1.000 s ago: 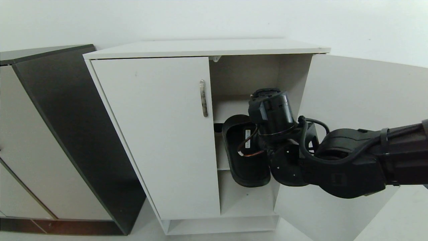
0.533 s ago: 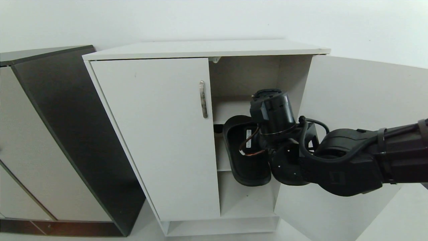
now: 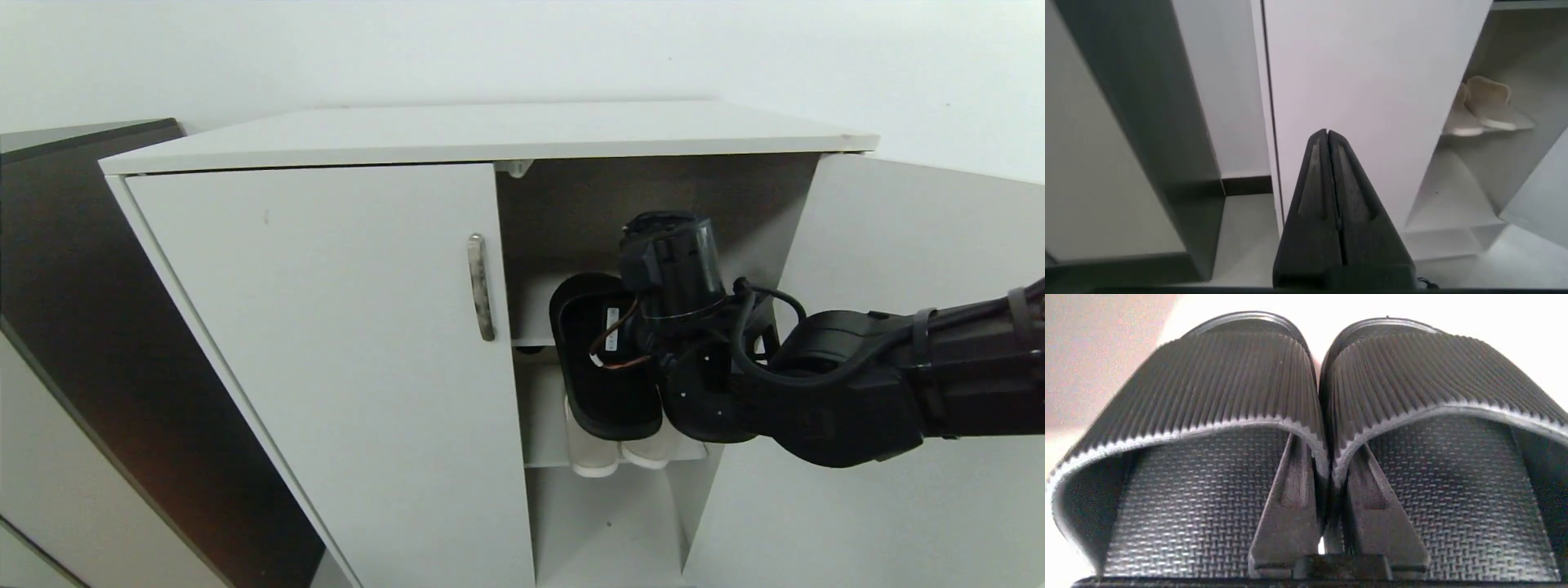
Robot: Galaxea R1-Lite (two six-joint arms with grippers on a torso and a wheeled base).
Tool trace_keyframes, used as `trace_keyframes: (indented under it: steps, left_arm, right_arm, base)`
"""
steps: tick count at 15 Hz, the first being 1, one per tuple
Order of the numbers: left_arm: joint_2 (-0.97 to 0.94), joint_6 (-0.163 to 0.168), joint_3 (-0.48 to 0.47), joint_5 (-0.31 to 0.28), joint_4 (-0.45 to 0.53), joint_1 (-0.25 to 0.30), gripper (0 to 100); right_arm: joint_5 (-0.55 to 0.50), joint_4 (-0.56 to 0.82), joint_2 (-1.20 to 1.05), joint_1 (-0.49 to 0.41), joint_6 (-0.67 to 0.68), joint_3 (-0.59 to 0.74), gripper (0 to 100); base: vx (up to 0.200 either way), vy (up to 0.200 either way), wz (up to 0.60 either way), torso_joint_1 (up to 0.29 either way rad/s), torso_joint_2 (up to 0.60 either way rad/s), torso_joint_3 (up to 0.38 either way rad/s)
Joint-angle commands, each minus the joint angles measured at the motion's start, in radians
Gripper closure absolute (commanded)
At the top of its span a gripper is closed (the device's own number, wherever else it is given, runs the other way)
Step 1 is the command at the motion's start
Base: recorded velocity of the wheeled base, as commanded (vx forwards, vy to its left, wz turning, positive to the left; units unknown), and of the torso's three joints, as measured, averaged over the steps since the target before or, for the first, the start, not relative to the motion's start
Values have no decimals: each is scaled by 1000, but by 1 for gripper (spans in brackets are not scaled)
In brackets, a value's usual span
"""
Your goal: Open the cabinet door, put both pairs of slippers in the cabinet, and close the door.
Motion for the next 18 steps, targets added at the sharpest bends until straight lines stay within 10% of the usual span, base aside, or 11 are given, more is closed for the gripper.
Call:
trace_keyframes:
  steps: [1, 18]
  left_arm:
    - [1, 0, 0, 0, -1, 0, 100]
    - [0, -2, 0, 2, -1, 0, 100]
  right_arm:
    - [5, 1, 8, 2, 1, 2, 100]
    - [117, 42, 239, -136, -105, -400, 100]
  base:
    - [0, 0, 0, 0, 0, 0]
    - [0, 0, 0, 0, 0, 0]
